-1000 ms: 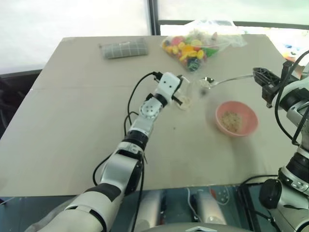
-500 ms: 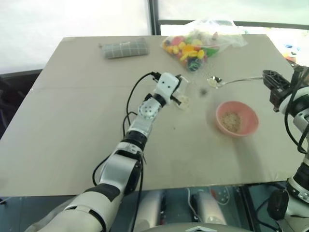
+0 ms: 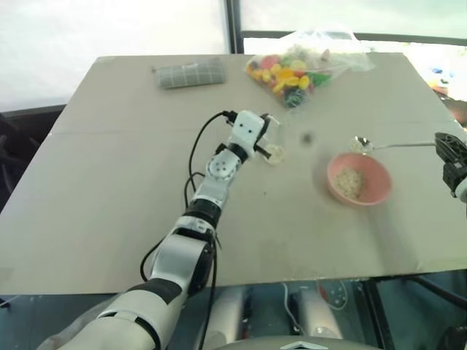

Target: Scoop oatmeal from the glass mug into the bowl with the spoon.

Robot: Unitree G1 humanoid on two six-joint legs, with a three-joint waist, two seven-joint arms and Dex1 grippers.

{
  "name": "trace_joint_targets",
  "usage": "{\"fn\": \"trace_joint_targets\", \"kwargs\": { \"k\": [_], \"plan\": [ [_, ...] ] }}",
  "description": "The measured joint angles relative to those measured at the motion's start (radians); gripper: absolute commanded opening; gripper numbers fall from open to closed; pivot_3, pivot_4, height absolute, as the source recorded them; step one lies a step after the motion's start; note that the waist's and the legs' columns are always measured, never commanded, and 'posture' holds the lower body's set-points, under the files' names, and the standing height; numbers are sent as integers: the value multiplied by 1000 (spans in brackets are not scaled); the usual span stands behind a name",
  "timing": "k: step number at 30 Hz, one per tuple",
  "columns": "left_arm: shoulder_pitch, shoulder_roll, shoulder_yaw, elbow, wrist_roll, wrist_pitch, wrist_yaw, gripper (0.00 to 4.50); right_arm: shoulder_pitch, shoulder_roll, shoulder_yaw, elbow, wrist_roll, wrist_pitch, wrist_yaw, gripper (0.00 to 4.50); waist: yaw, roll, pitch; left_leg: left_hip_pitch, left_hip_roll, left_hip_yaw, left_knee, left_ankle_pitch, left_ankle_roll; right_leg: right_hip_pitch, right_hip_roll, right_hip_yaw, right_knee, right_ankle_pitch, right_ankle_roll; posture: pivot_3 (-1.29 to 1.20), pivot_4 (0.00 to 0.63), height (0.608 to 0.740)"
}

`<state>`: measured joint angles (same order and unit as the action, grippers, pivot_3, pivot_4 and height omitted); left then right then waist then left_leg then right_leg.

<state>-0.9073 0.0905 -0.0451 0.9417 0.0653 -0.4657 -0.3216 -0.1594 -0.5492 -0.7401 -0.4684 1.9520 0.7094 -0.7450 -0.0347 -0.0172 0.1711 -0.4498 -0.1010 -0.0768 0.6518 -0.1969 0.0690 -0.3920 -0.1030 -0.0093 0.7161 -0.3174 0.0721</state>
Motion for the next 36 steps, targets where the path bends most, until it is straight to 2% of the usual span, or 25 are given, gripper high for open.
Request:
{"fn": "trace_joint_targets", "kwargs": {
  "k": [9, 13, 17, 20, 29, 31, 32, 36],
  "plan": [
    [39, -25, 36, -88, -18, 77, 100, 73, 107, -299, 16, 55, -1, 91, 155, 0, 1, 0, 0, 0, 0, 1, 1, 0, 1, 1, -1, 0, -1, 1, 1, 0, 150, 718],
    [53, -36, 35, -109, -18, 100, 122, 73, 105, -384, 63, 53, -36, 112, 219, 0, 1, 0, 0, 0, 0, 1, 2, 0, 1, 2, -2, 0, -1, 2, 1, 0, 150, 718],
    [61, -38, 35, -131, -16, 119, 140, 73, 81, -470, 126, 33, -149, 137, 312, 0, 3, 0, 0, 0, 0, 0, 2, 1, 1, 2, -2, -1, -2, 2, 2, 0, 150, 718],
    [62, -36, 38, -150, -17, 135, 169, 73, 26, -563, 197, -24, -307, 152, 418, 0, 5, 0, 0, 0, 0, 0, 2, 1, 1, 3, -2, -1, -3, 2, 2, 0, 150, 718],
    [63, -37, 36, -152, -17, 155, 177, 73, -7, -728, 301, -149, -634, 186, 705, 0, 29, 0, 0, -1, 0, -1, 3, 1, 1, 2, -4, -2, -4, 2, 2, 0, 150, 718],
    [63, -37, 36, -152, -17, 155, 176, 73, -6, -748, 308, -169, -683, 186, 751, 0, 30, 0, 0, -1, 0, -1, 3, 1, 1, 2, -4, -2, -5, 2, 2, 0, 150, 718],
    [64, -38, 36, -153, -20, 155, 174, 73, -35, -720, 314, -160, -684, 188, 755, 0, 31, -1, 0, -1, 0, -1, 3, 1, 1, 2, -5, -2, -5, 2, 2, 0, 150, 718],
    [77, -48, 35, -180, -22, 155, 168, 73, -209, -601, 329, -41, -571, 176, 633, 0, 25, -2, 1, -1, 0, -1, 4, 3, -3, 3, -5, 0, -5, 5, 2, 0, 150, 718]
  ]
}}
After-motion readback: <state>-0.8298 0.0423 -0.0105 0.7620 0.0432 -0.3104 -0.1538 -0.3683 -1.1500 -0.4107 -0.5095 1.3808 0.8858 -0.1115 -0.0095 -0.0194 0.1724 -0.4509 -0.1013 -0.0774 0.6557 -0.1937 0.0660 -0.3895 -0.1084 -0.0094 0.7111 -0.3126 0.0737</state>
